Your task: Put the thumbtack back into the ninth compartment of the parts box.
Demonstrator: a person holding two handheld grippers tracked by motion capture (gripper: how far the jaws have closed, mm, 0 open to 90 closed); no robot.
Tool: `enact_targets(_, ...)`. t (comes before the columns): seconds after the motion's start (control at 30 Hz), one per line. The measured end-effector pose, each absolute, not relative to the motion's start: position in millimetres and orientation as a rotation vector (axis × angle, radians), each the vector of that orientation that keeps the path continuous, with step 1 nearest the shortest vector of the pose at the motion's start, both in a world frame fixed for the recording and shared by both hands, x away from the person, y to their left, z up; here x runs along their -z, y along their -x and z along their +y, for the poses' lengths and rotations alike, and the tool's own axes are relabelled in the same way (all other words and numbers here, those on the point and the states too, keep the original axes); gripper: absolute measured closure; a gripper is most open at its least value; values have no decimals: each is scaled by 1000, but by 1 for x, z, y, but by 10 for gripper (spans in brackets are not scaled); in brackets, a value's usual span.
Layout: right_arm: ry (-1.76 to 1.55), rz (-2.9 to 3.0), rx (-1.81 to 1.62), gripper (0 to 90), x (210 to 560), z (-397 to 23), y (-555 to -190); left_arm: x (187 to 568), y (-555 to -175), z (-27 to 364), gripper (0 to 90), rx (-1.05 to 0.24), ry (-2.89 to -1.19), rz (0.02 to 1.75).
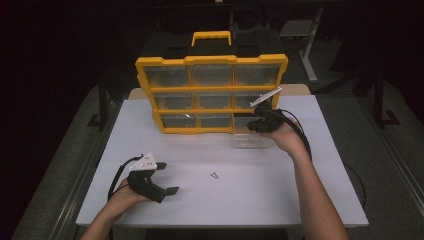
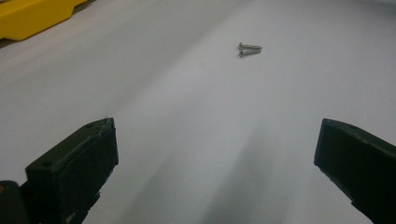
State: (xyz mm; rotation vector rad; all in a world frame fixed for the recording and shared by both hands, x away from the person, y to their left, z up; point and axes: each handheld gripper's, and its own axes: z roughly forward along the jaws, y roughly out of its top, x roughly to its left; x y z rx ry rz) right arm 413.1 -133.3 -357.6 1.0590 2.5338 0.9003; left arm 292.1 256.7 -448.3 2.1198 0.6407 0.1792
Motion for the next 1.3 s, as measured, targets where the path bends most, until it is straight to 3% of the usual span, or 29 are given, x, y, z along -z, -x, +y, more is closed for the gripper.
enact_targets(0.8,-928,2632,-1088,889,338,-117,-382,448,-292,256,0,-173,-2119,631)
enact_targets(1.3,-890,2673,-1037,888,354,-103,-364,448,-292,258,0,-177,-2114,641)
